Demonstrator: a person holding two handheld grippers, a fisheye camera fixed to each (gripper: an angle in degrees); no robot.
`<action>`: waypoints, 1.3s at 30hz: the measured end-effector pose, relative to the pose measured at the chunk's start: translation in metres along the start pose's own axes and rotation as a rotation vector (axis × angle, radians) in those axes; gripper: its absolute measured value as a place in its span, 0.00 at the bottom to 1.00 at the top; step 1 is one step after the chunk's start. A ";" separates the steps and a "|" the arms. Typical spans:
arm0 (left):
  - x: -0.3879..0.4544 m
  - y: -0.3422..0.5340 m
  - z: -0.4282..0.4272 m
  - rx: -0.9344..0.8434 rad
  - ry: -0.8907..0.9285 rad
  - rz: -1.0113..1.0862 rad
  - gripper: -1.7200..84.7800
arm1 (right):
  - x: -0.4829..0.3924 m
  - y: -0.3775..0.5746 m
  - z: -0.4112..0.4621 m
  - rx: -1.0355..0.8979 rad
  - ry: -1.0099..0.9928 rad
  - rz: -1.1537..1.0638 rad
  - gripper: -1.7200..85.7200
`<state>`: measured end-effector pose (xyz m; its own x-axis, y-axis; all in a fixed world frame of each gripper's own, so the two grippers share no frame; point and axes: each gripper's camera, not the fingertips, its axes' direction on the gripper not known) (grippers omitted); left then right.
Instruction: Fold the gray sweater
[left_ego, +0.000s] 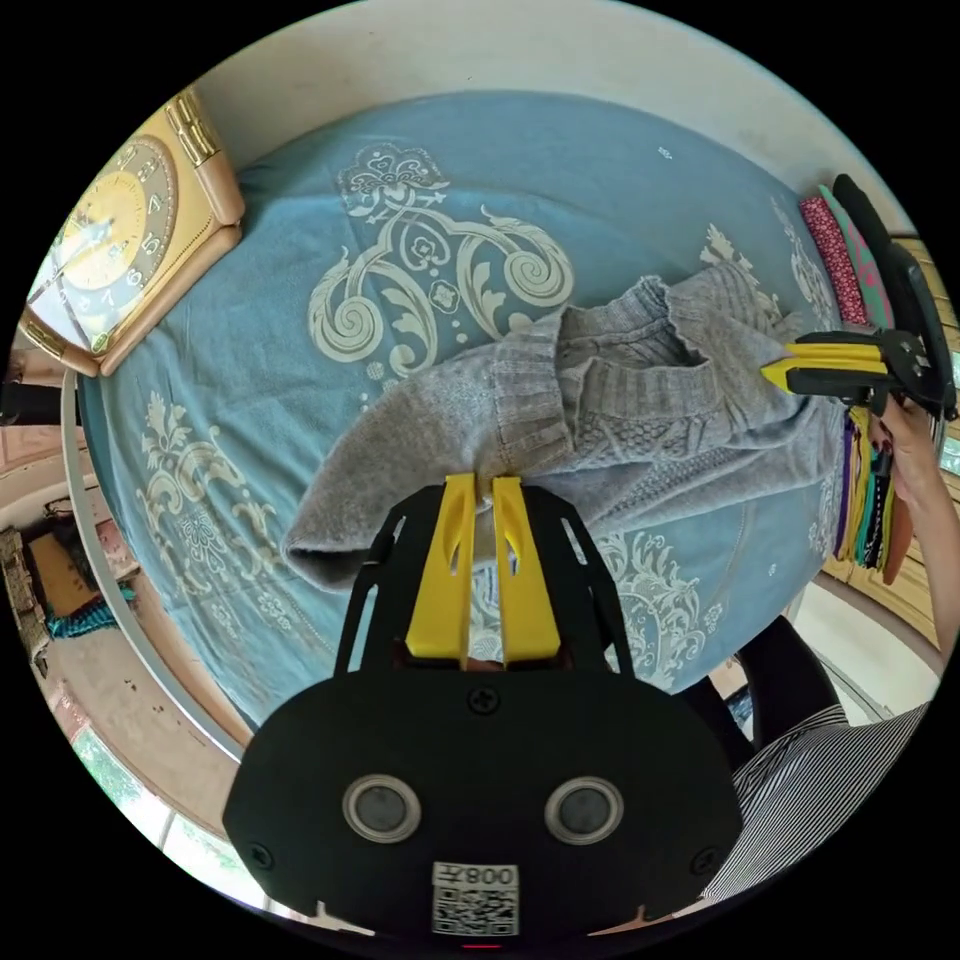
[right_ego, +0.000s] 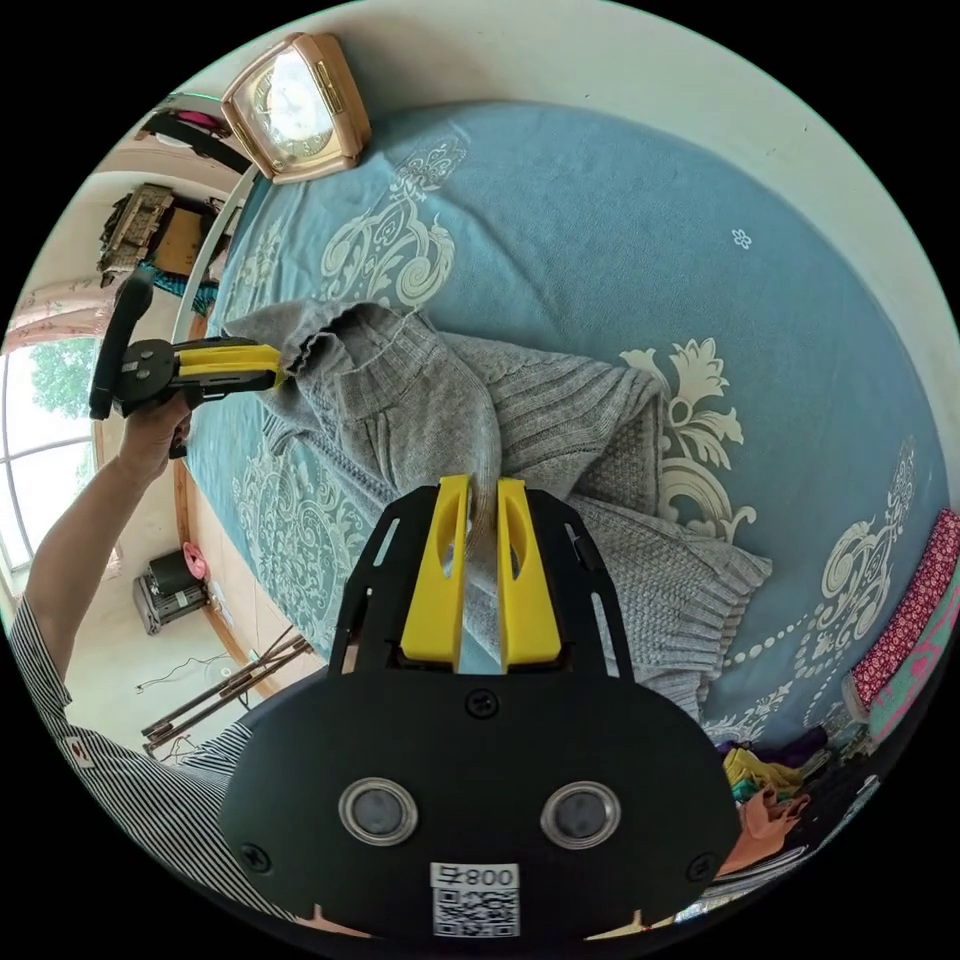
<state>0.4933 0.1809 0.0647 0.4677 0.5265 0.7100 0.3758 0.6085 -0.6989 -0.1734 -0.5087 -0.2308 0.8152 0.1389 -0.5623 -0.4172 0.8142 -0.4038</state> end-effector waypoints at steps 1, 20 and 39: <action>-0.001 0.008 -0.010 0.021 0.015 -0.007 0.06 | -0.007 0.004 -0.001 -0.023 0.028 -0.010 0.05; 0.036 0.320 -0.307 0.776 0.436 -0.213 0.03 | -0.096 0.373 -0.381 0.536 0.114 -0.135 0.03; 0.200 0.613 -0.562 1.402 0.317 0.126 0.03 | -0.188 0.970 -0.678 1.242 0.123 -0.427 0.03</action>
<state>1.2668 0.3261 -0.2703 0.6627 0.5811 0.4723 -0.6737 0.7381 0.0371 -1.0035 -0.1273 -1.0066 0.7209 -0.2544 -0.6446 0.5598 0.7621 0.3253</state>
